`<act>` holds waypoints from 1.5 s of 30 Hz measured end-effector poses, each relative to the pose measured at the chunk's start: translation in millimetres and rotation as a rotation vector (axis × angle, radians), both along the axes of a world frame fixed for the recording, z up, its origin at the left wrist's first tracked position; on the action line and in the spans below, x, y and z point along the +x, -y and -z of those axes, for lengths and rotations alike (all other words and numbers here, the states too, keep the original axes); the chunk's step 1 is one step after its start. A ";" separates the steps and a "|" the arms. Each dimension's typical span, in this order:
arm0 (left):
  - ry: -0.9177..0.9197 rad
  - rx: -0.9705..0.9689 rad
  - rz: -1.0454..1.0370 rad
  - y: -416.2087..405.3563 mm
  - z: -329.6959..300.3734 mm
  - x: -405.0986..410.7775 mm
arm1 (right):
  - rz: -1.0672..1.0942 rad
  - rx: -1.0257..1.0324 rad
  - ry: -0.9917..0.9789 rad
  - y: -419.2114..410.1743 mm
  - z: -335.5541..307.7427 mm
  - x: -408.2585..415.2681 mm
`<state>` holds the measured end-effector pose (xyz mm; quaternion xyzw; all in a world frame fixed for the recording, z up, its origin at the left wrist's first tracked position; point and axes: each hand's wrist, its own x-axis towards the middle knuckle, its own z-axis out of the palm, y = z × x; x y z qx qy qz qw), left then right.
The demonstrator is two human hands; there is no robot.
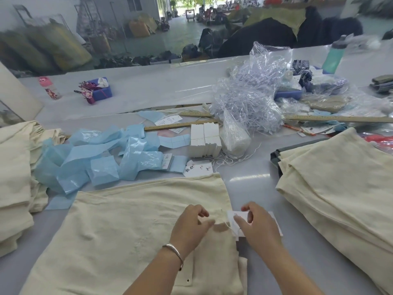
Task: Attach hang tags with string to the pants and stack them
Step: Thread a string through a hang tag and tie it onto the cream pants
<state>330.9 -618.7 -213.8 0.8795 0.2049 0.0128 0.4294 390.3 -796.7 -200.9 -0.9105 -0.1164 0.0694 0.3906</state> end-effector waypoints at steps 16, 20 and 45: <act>-0.367 0.156 -0.581 -274.5 19.2 -213.9 | 0.063 -0.756 -0.206 -98.5 8.8 -35.5; -0.211 -0.134 -0.542 -265.9 17.3 -218.3 | 0.153 -0.386 -0.251 -99.5 10.6 -58.0; 0.637 -0.809 0.546 120.2 -251.6 13.2 | 0.966 0.429 0.607 245.0 -222.2 -157.3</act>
